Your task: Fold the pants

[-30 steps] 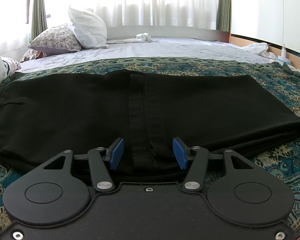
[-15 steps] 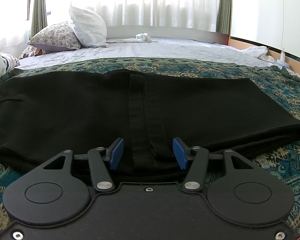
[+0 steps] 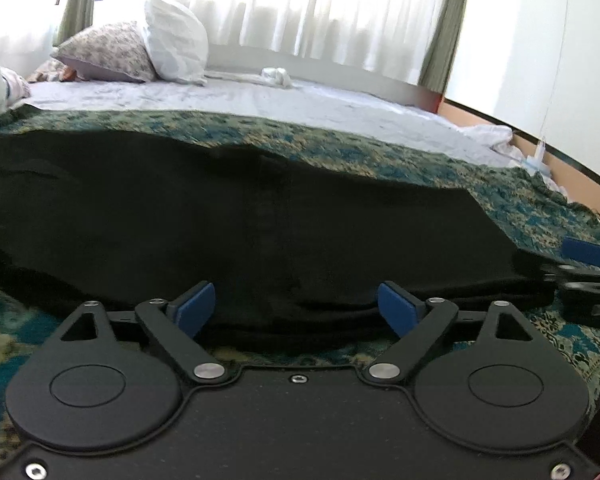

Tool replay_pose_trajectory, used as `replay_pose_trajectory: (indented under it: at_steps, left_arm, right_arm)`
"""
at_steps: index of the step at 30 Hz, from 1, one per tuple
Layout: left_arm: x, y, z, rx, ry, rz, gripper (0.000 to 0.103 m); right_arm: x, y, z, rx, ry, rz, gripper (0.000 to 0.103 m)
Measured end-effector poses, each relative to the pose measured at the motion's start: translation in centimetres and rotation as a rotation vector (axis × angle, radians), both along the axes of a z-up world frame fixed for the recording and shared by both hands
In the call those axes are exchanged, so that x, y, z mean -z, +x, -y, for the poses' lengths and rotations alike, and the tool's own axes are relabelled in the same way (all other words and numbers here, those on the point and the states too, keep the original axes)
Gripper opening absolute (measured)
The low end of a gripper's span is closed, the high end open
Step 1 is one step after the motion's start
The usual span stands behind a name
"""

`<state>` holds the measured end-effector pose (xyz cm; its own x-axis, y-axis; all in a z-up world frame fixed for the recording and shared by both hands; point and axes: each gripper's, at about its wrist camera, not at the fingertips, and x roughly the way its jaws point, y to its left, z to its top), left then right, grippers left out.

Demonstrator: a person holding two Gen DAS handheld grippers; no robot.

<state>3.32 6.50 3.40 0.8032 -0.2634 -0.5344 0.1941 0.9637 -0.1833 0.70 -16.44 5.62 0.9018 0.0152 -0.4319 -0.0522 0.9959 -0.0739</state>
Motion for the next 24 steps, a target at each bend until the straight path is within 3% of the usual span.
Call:
replay_pose_trajectory:
  at_steps: [9,14,17,24]
  left_arm:
    - [-2.5,-1.5,-7.1,-0.198,0.008,0.063,0.099]
    - [-2.1,-0.4,-12.6,-0.382,0.002,0.034,0.099]
    - [-1.4,0.7,-15.8,-0.477,-0.011,0.016,0.098]
    - [0.7,3.4,-21.0,-0.587,-0.145,-0.031,0.096]
  right_arm:
    - [1.1,5.4,-8.0,-0.114,0.041,-0.077,0.092]
    - [3.7,7.1,-11.2,-0.156,0.009,-0.187,0.082]
    - [4.4,7.0,-11.6,-0.164,0.011,-0.186,0.082]
    - [4.5,6.9,-11.5,-0.161,0.014,-0.187,0.084]
